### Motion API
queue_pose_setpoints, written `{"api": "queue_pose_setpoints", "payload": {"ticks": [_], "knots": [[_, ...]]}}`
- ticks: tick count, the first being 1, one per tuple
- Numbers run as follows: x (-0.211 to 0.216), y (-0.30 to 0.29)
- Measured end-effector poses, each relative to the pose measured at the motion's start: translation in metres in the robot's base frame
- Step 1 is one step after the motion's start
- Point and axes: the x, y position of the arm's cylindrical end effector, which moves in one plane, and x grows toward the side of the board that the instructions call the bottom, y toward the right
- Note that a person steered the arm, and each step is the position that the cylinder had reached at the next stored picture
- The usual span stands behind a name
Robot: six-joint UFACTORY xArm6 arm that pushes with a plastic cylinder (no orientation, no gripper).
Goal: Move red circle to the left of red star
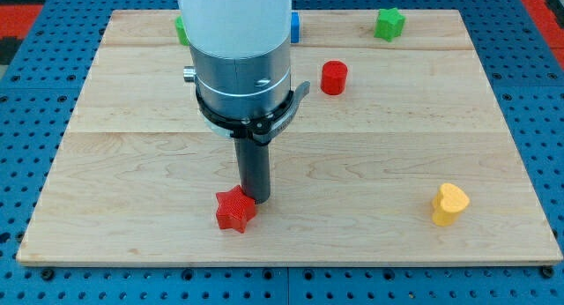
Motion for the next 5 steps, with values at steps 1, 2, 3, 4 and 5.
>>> {"api": "queue_pose_setpoints", "payload": {"ticks": [1, 2, 3, 4, 5], "knots": [[-0.004, 0.009], [-0.008, 0.020], [0.001, 0.031], [0.001, 0.034], [-0.001, 0.037]]}}
